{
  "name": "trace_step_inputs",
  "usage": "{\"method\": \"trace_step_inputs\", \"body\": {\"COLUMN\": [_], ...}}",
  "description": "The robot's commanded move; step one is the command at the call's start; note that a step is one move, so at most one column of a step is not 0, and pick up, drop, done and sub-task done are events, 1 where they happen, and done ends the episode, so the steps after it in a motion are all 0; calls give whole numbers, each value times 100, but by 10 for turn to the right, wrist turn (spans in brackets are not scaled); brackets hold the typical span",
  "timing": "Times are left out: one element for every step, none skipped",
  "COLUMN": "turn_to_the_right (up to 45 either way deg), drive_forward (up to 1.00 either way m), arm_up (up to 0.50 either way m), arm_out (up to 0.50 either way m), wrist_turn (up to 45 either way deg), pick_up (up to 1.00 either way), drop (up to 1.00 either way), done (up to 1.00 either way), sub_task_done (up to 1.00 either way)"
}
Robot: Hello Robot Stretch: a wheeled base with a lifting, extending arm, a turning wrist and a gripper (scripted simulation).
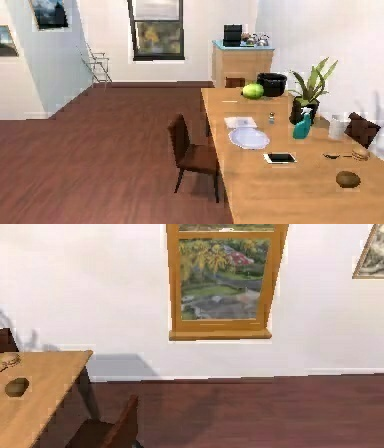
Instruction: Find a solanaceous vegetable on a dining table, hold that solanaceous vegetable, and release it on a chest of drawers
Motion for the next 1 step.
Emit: {"method": "trace_step_inputs", "body": {"turn_to_the_right": [300], "drive_forward": [0], "arm_up": [0], "arm_out": [0], "wrist_turn": [0], "pick_up": [0], "drop": [0], "done": [0], "sub_task_done": [0]}}
